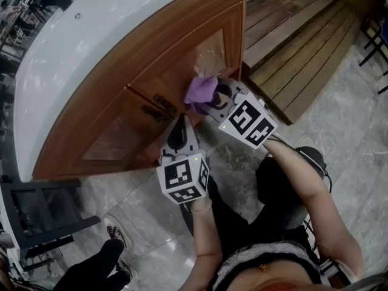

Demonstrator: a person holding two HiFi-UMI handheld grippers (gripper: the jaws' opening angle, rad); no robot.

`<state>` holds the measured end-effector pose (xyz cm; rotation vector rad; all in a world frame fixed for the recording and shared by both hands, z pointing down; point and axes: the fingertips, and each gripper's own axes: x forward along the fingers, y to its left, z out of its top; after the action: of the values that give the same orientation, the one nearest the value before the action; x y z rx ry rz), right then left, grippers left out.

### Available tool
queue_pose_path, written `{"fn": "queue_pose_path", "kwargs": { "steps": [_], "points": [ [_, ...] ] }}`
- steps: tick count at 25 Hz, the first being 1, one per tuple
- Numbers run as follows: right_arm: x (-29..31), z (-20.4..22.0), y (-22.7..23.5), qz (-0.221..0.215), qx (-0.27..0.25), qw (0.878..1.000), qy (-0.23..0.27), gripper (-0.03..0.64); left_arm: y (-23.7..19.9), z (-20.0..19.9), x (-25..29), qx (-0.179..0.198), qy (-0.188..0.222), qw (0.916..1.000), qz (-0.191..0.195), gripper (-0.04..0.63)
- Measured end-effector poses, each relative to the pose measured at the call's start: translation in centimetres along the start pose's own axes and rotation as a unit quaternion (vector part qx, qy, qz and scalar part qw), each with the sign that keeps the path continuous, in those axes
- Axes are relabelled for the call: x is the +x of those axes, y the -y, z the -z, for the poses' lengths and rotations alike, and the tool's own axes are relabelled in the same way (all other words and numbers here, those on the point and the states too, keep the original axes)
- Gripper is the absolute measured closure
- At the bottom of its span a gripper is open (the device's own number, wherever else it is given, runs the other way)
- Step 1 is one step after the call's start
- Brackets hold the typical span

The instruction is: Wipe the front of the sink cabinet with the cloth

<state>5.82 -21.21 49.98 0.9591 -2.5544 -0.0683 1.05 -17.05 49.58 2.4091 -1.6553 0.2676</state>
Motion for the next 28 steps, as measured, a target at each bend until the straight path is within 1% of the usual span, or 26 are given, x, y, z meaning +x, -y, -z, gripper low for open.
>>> {"fn": "queue_pose_path", "kwargs": {
  "steps": [3,7,11,18,24,28],
  "points": [
    [1.4,0.5,-2.1,-0.024,0.013,1.0,-0.001,0.433,-0.6,0.1,-0.4,-0.002,0.0,1.0,-0.006,0.595],
    [3.1,1.0,-3.9,-0.039,0.007,0.999,-0.007,0.433,-1.4,0.2,-0.8,-0.002,0.0,0.9999,-0.015,0.595],
    [4.2,1.2,-4.0,-0.023,-0.022,0.999,-0.013,0.433,-2.0,0.3,-0.9,-0.002,0.0,0.9998,-0.021,0.595],
    [4.4,1.1,-4.0,-0.014,-0.029,0.999,-0.014,0.433,-2.1,0.5,-0.6,-0.004,-0.002,0.9998,-0.021,0.595],
    [4.1,1.5,-3.2,0.007,-0.063,0.998,-0.025,0.433,-1.4,0.8,-0.3,-0.005,-0.008,0.9998,-0.016,0.594],
    [3.9,1.7,-2.6,0.02,-0.07,0.997,-0.03,0.433,-1.0,0.9,0.0,-0.004,-0.008,0.9999,-0.012,0.595]
  ]
}}
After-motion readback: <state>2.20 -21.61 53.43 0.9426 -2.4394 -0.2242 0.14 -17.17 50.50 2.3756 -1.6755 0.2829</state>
